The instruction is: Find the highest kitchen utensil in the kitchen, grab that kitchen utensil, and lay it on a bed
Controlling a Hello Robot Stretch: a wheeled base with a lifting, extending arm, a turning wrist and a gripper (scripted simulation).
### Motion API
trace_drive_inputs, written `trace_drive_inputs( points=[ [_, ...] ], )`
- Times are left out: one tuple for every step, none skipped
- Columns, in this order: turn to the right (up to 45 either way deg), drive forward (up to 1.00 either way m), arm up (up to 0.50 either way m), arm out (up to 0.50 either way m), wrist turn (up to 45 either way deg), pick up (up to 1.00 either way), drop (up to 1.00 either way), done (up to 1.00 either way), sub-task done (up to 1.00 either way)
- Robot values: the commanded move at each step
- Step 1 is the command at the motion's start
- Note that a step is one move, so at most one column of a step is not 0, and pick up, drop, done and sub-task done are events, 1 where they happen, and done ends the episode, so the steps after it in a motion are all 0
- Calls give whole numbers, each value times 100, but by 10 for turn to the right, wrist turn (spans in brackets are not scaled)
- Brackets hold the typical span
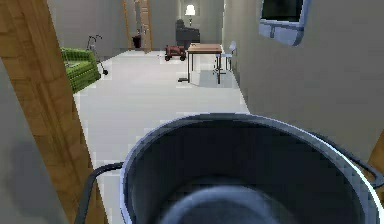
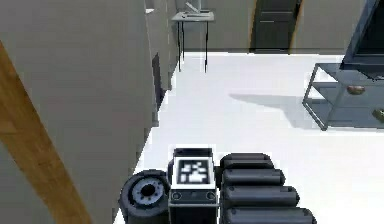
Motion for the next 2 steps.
trace_drive_inputs(
  points=[
    [30, 0, 0, 0, 0, 0, 0, 0, 0],
    [0, 75, 0, 0, 0, 0, 0, 0, 0]
  ],
)
